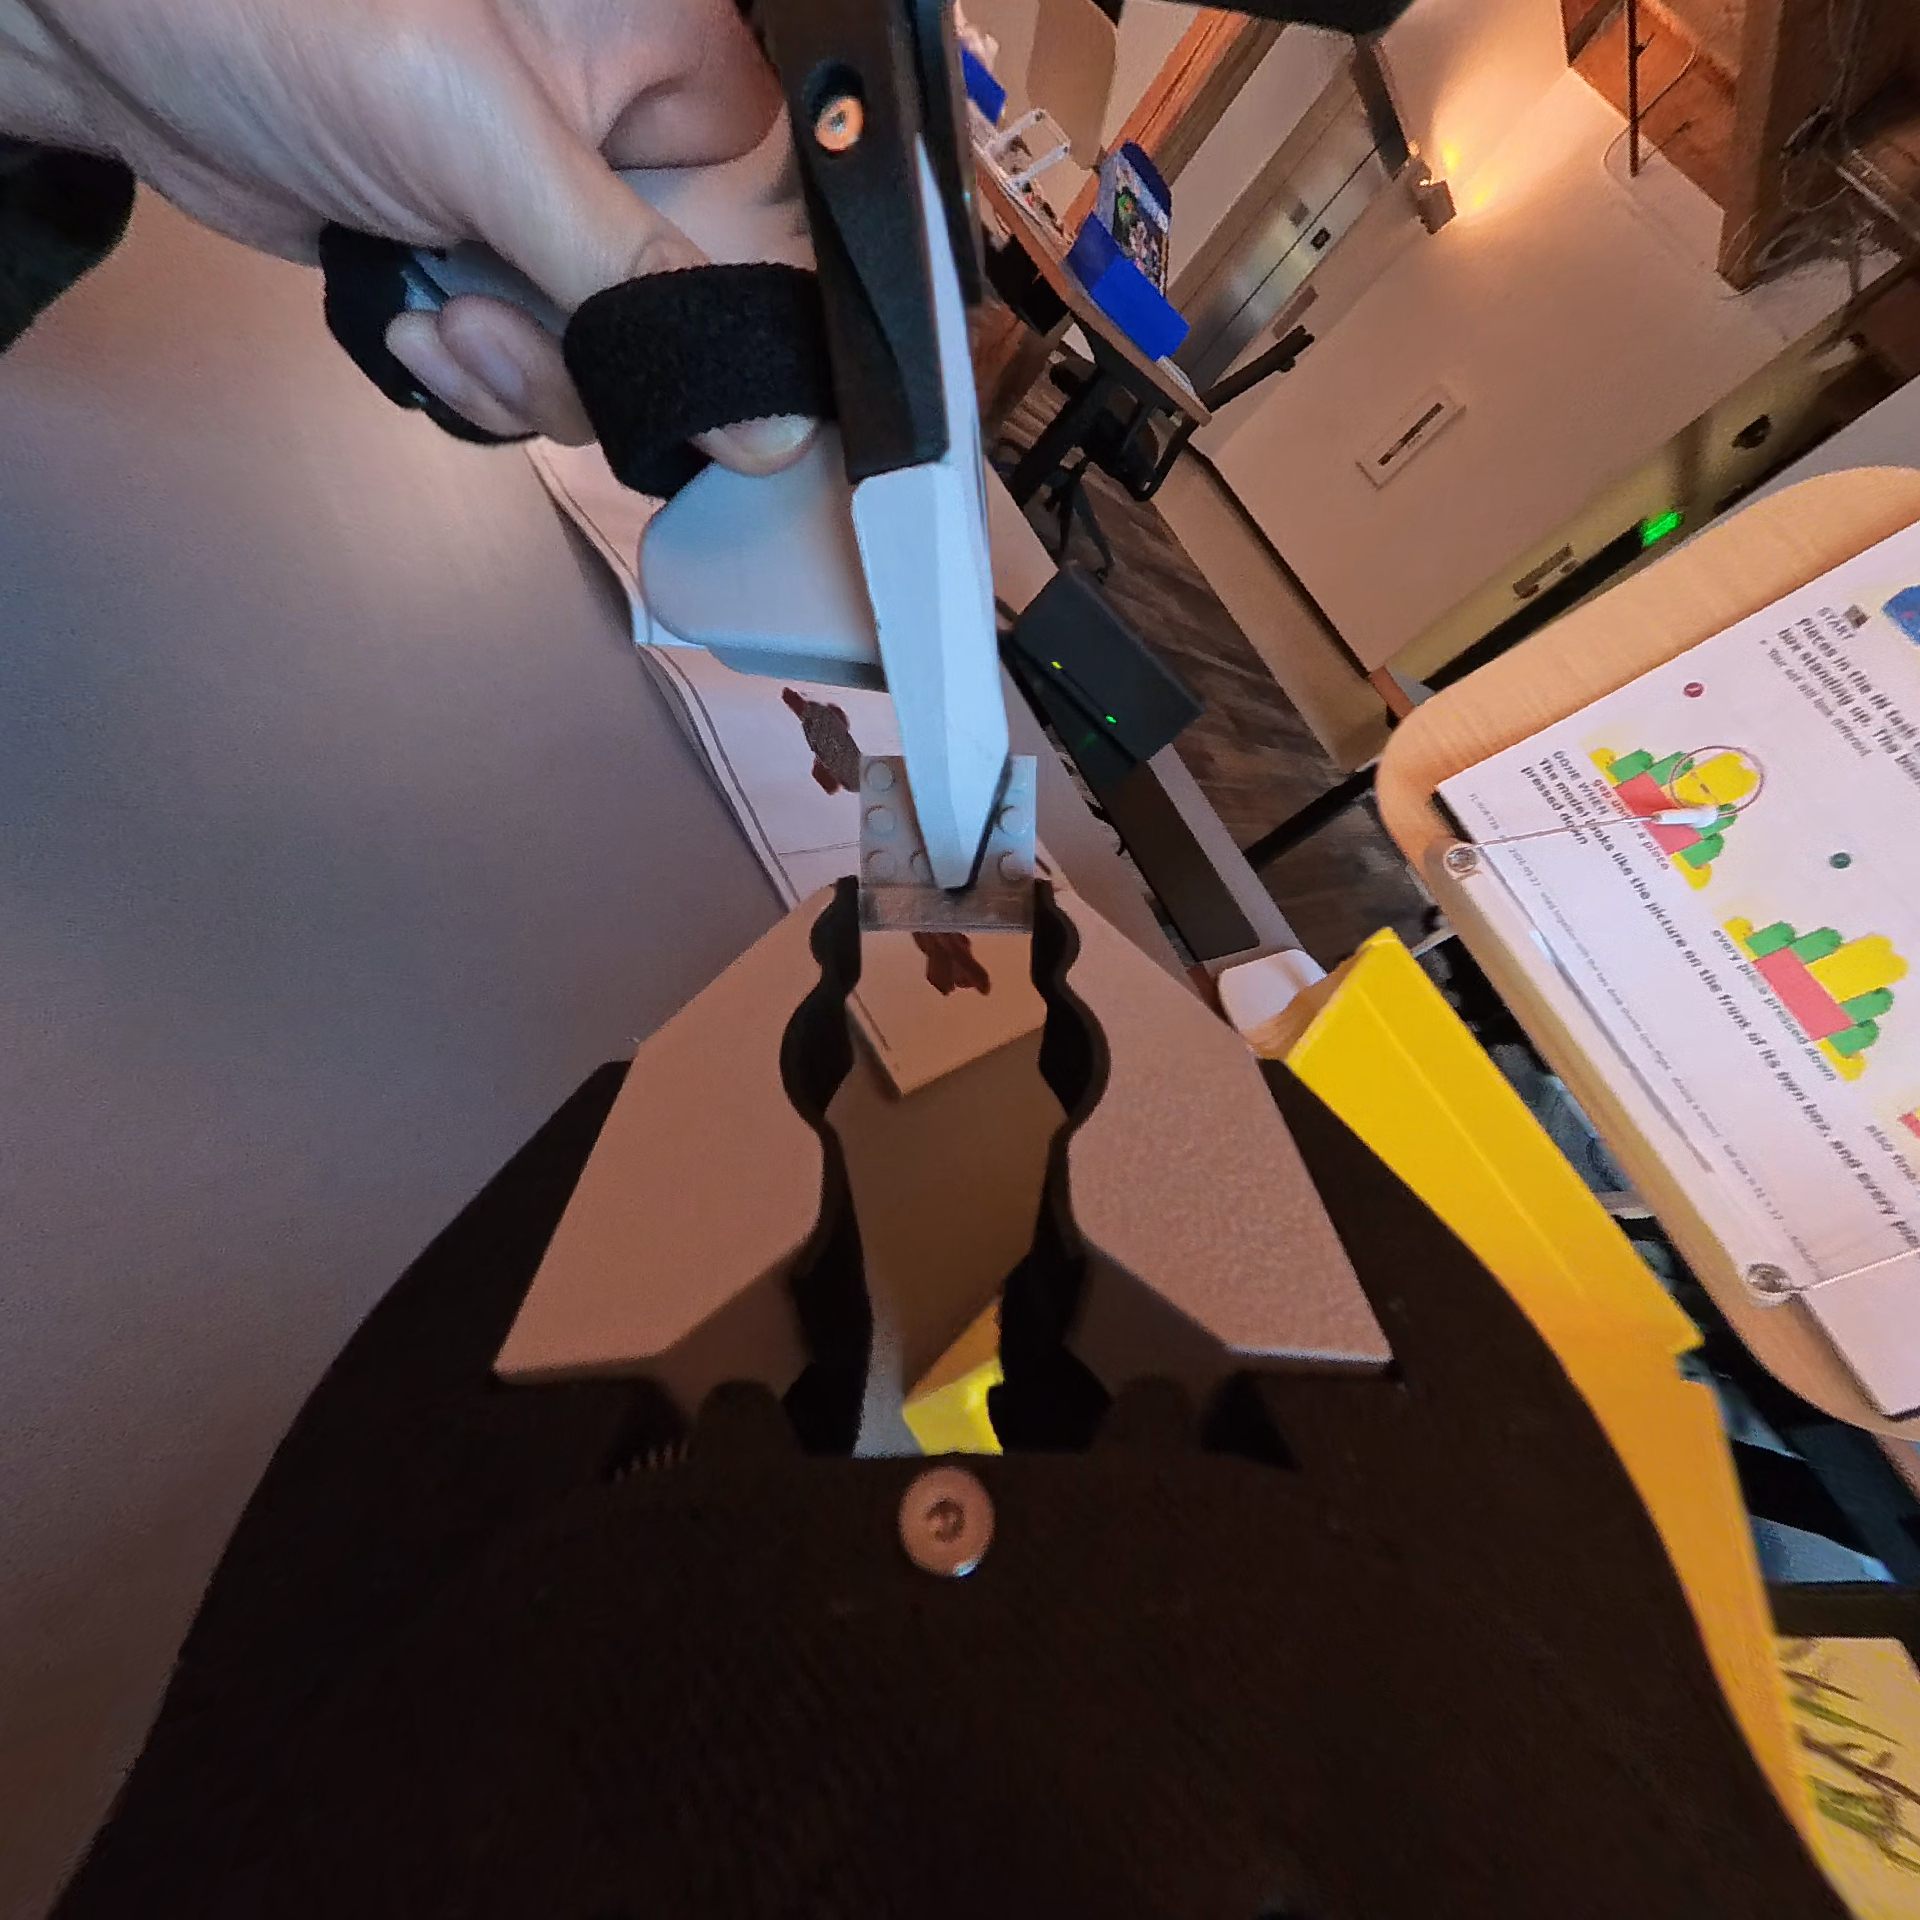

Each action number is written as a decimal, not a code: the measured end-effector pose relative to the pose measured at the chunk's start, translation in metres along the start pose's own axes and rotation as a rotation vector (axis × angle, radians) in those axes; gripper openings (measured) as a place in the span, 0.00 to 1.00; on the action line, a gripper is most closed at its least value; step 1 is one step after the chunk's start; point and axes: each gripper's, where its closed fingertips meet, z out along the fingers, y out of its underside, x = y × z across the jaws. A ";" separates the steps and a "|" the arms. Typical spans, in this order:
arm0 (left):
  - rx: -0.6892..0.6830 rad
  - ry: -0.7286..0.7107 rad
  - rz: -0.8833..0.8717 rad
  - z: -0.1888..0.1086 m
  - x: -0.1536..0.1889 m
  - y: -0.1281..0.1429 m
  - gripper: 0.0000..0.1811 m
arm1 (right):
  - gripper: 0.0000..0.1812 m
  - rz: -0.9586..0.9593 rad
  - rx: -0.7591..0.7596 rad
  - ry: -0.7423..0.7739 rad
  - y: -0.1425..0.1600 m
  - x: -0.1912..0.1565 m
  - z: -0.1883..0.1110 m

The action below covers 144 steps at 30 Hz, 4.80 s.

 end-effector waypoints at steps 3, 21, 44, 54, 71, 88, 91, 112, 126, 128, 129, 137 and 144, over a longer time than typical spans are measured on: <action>-0.015 -0.015 0.070 -0.003 0.005 -0.002 0.02 | 0.18 0.061 0.051 -0.040 -0.006 0.000 -0.005; -0.031 0.058 -0.141 -0.019 -0.005 0.002 0.01 | 0.25 0.121 0.191 -0.050 -0.018 0.007 -0.016; -0.055 0.001 -0.094 0.003 -0.010 0.012 0.02 | 0.18 0.018 -0.111 -0.011 0.011 -0.010 0.009; 0.045 0.049 -0.105 -0.043 -0.006 -0.014 0.02 | 0.18 0.277 0.301 -0.193 -0.032 0.006 -0.031; 0.018 0.222 -0.245 -0.033 0.001 -0.005 0.02 | 0.18 -0.001 0.002 0.100 0.006 0.035 -0.019; 0.009 0.221 -0.239 -0.031 0.002 -0.004 0.02 | 0.18 0.169 -0.047 0.160 0.027 0.062 -0.028; 0.005 0.220 -0.236 -0.030 0.002 -0.003 0.02 | 0.18 0.194 -0.048 0.166 0.030 0.065 -0.029; -0.011 0.230 -0.234 -0.028 0.006 -0.001 0.02 | 0.18 0.254 -0.065 0.183 0.040 0.074 -0.031; -0.017 0.232 -0.231 -0.028 0.007 -0.001 0.02 | 0.18 0.280 -0.064 0.208 0.045 0.083 -0.033; -0.018 0.234 -0.231 -0.028 0.008 -0.001 0.02 | 0.18 0.285 -0.061 0.211 0.045 0.085 -0.033; -0.018 0.235 -0.231 -0.028 0.008 -0.001 0.02 | 0.18 0.284 -0.053 0.210 0.044 0.085 -0.033; -0.012 0.245 -0.233 -0.029 0.009 -0.002 0.02 | 0.18 0.524 0.555 -0.350 -0.049 0.034 -0.065; -0.018 0.244 -0.228 -0.029 0.010 -0.001 0.02 | 0.18 0.901 1.042 -0.949 -0.083 0.052 -0.144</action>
